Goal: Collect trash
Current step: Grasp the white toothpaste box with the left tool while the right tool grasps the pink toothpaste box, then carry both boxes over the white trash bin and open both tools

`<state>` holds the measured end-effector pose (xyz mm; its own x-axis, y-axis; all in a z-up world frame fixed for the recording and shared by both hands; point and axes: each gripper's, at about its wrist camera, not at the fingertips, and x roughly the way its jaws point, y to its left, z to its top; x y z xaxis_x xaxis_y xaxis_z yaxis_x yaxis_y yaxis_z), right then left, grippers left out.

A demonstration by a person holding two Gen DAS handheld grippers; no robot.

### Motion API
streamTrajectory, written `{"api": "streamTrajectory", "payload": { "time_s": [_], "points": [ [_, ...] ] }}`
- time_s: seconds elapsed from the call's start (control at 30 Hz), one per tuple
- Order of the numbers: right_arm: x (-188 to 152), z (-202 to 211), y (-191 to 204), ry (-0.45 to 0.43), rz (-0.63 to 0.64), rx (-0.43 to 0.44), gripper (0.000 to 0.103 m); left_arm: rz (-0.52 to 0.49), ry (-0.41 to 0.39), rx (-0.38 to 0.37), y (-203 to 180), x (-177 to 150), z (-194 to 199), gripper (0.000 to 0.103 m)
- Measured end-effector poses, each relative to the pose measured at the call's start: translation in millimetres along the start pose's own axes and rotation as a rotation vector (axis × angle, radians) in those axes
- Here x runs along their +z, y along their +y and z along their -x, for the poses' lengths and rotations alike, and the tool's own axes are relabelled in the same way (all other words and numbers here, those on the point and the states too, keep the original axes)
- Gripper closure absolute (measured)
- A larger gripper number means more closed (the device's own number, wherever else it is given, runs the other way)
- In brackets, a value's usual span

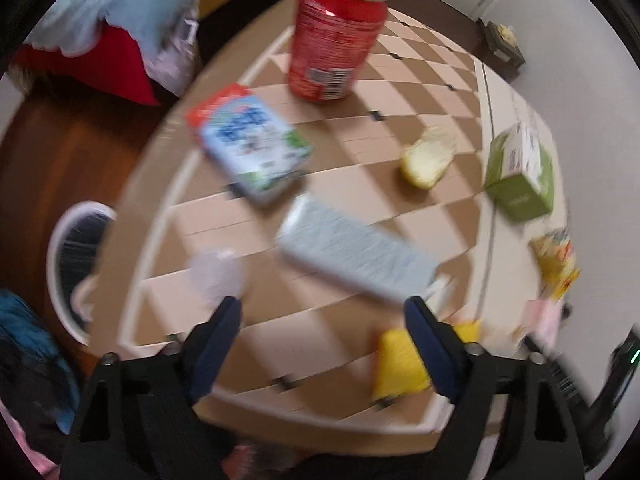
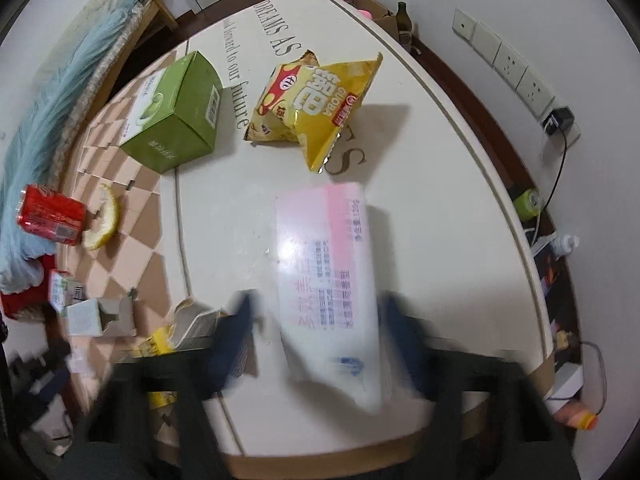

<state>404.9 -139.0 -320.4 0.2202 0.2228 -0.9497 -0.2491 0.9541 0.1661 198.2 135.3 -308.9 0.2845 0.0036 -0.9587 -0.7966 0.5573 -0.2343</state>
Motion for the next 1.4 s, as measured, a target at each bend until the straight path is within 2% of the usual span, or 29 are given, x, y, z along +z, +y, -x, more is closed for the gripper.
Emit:
{"api": "streamTrajectory", "payload": {
  "time_s": [0.13,0.23,0.3,0.37,0.47,0.5,0.53,0.63,0.67,0.7,0.8,0.83,0.87,0.93,1.07,1.2,1.3,1.33,1.4],
  "points": [
    [8,3,-6,-0.029,-0.007,-0.011,0.052,0.147,0.048,-0.045,-4,21,-22,0.026],
    [11,2,-11,-0.019,-0.002,-0.012,0.052,0.239,0.065,-0.039,0,30,-35,0.041],
    [11,2,-15,-0.011,0.003,-0.004,0.053,0.265,0.056,-0.017,1,32,-39,0.049],
    [9,3,-18,-0.002,0.016,-0.001,0.053,0.226,0.037,0.018,-2,31,-35,0.054],
    [0,9,-24,0.032,0.031,0.031,0.053,0.009,0.029,0.081,-19,20,-26,0.062],
    [-4,10,-26,0.055,0.036,0.047,0.053,-0.109,0.029,0.103,-26,10,-22,0.062],
    [-8,11,-27,0.071,0.044,0.056,0.053,-0.177,0.028,0.128,-30,2,-19,0.062],
    [-16,10,-26,0.105,0.069,0.075,0.047,-0.305,0.047,0.155,-30,-15,-19,0.062],
    [-17,10,-25,0.094,0.072,0.067,0.037,-0.314,0.039,0.176,-29,-16,-21,0.062],
    [-16,9,-24,0.079,0.076,0.051,0.032,-0.310,0.023,0.187,-27,-16,-23,0.063],
    [-14,0,-21,0.047,0.067,0.023,0.032,-0.270,0.006,0.186,-21,-12,-31,0.062],
    [-17,-4,-19,0.043,0.074,0.004,0.033,-0.261,-0.016,0.185,-20,-13,-29,0.062],
    [-17,-3,-15,0.019,0.093,-0.013,0.044,-0.268,-0.029,0.192,-24,-11,-31,0.070],
    [-20,-3,-11,0.002,0.119,-0.054,0.052,-0.292,-0.054,0.207,-27,-15,-29,0.070],
    [-26,5,-16,-0.017,0.103,-0.047,0.053,-0.345,-0.132,0.211,-34,-26,-7,0.070],
    [-30,37,-8,-0.077,0.118,-0.027,0.053,-0.374,-0.224,0.174,-27,-34,34,0.070],
    [-36,67,15,-0.124,0.159,0.021,0.053,-0.384,-0.284,0.142,-30,-30,61,0.070],
    [-40,77,26,-0.140,0.179,0.043,0.053,-0.384,-0.301,0.132,-38,-19,66,0.070],
    [-43,92,44,-0.157,0.208,0.077,0.053,-0.381,-0.343,0.114,-24,-11,92,0.070]
  ]
}}
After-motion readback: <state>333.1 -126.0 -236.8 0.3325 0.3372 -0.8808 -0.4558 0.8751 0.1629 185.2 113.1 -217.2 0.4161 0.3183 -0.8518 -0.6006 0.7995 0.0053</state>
